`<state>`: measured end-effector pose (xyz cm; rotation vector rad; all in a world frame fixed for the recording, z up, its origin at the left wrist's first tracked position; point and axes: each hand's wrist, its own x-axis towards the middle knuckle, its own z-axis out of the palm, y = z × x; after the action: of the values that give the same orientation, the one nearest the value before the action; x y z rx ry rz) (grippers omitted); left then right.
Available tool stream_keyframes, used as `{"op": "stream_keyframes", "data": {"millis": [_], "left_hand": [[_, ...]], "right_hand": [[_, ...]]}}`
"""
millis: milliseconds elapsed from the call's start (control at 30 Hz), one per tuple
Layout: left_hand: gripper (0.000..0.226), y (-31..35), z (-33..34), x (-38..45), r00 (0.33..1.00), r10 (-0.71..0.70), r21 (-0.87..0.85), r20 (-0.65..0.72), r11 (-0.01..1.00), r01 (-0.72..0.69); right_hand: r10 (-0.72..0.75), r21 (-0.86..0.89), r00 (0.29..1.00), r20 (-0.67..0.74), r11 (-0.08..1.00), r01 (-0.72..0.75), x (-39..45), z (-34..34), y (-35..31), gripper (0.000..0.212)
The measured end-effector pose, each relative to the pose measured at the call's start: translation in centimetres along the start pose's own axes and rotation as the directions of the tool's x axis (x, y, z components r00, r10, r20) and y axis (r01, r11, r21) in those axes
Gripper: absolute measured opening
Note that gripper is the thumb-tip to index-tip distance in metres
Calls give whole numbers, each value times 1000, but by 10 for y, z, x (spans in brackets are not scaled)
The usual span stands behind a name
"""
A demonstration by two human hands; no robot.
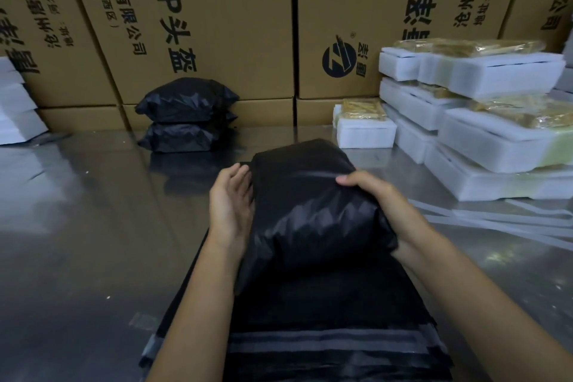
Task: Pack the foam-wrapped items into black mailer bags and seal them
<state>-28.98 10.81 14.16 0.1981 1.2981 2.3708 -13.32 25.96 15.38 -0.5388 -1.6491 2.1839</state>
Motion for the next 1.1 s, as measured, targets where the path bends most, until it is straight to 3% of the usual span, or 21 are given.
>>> {"op": "stream_keyframes", "data": {"millis": [67,167,300,367,500,600,667,767,900,1000,1100], "left_hand": [[29,3,-12,10,996,40,-104,-74,993,-47],[48,-9,-23,17,985,51,-189,-163,979,-82],[61,-24,-23,24,988,-19,-179,-156,984,-9],[58,-24,-26,31,985,-35,-184,-169,983,4],[47,-26,-27,37,986,-43,-143,-161,990,20],[43,-28,-25,39,986,-40,-127,-159,992,20],[43,-28,-25,41,986,-48,-130,-158,991,27],[41,-29,-25,43,985,-63,-130,-162,991,42],[40,-29,-30,47,979,-105,-181,-173,981,73],[39,-30,-32,50,978,-122,-208,-166,974,86],[35,-32,-33,52,979,-114,-201,-169,976,78]], "right_hand": [[44,62,999,-20,997,-42,22,10,-9,43],[12,13,995,-103,1000,-11,77,33,-29,47],[-45,18,987,-152,999,48,168,71,-46,75],[-102,-74,948,-301,994,84,206,83,-36,81],[-189,-368,858,-478,930,0,250,80,2,52],[-212,-488,880,-426,872,-26,260,69,21,27],[-173,-500,927,-331,866,-17,264,69,31,26],[-94,-565,983,-157,825,-12,266,82,35,42],[51,-620,997,-59,781,-77,276,101,36,77],[160,-682,987,9,723,-111,287,116,36,79],[170,-706,985,30,701,-99,301,129,35,81]]}}
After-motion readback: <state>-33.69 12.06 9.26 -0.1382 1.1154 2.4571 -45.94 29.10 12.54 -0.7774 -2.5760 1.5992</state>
